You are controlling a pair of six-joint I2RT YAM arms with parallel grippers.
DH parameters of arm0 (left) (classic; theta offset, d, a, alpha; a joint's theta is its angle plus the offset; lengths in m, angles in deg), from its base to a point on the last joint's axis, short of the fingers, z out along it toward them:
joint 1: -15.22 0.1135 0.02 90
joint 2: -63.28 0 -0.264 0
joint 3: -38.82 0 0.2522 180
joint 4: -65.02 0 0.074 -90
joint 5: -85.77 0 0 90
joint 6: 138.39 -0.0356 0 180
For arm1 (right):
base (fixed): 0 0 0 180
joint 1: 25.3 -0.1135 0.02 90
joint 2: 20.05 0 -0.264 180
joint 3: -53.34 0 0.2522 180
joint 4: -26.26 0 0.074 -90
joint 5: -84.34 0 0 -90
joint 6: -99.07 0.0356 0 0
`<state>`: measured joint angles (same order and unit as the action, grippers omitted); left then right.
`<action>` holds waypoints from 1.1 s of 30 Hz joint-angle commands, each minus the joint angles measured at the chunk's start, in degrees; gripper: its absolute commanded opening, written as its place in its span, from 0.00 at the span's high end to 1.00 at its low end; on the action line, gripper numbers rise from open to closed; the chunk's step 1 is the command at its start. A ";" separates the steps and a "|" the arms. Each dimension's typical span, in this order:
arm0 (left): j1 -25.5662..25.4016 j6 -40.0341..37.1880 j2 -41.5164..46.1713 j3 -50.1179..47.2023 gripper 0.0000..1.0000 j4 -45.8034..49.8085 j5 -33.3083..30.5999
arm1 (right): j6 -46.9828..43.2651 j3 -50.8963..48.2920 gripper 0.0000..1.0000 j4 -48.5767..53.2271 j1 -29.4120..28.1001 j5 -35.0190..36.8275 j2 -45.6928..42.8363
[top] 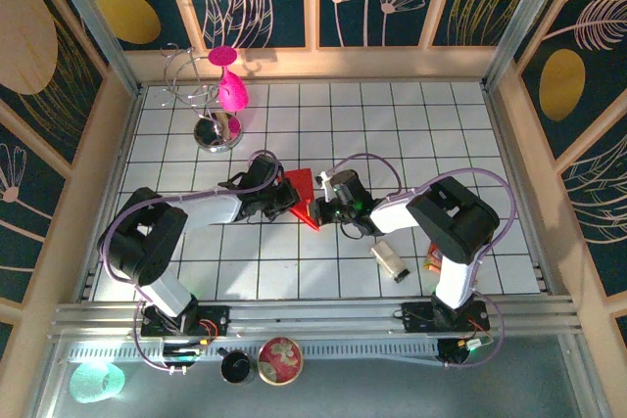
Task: Fold a paper plane with a square sheet of paper (pick it up from the middle)
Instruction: Third fold the triangle at the center of the table.
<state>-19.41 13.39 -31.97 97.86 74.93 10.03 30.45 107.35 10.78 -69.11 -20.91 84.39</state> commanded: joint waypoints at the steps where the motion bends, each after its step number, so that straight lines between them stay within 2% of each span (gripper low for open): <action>1: -0.25 2.03 -0.92 -0.87 0.95 -0.25 -0.90 | 0.23 0.96 1.00 2.87 0.24 0.83 2.36; 30: -0.25 2.60 -2.58 -5.19 0.95 -0.70 -2.28 | 1.02 0.76 1.00 2.98 0.22 0.74 2.05; 32: -0.33 2.56 -2.58 -5.50 0.95 -0.70 -2.52 | 1.77 1.12 0.98 3.54 0.30 0.92 0.94; 33: -0.24 2.60 -2.58 -5.64 0.96 -0.71 -2.57 | 2.37 1.59 0.93 4.50 0.47 1.05 0.16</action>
<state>-19.41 14.94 -33.10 93.75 73.35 9.13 31.04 107.66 11.20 -69.09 -20.91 84.46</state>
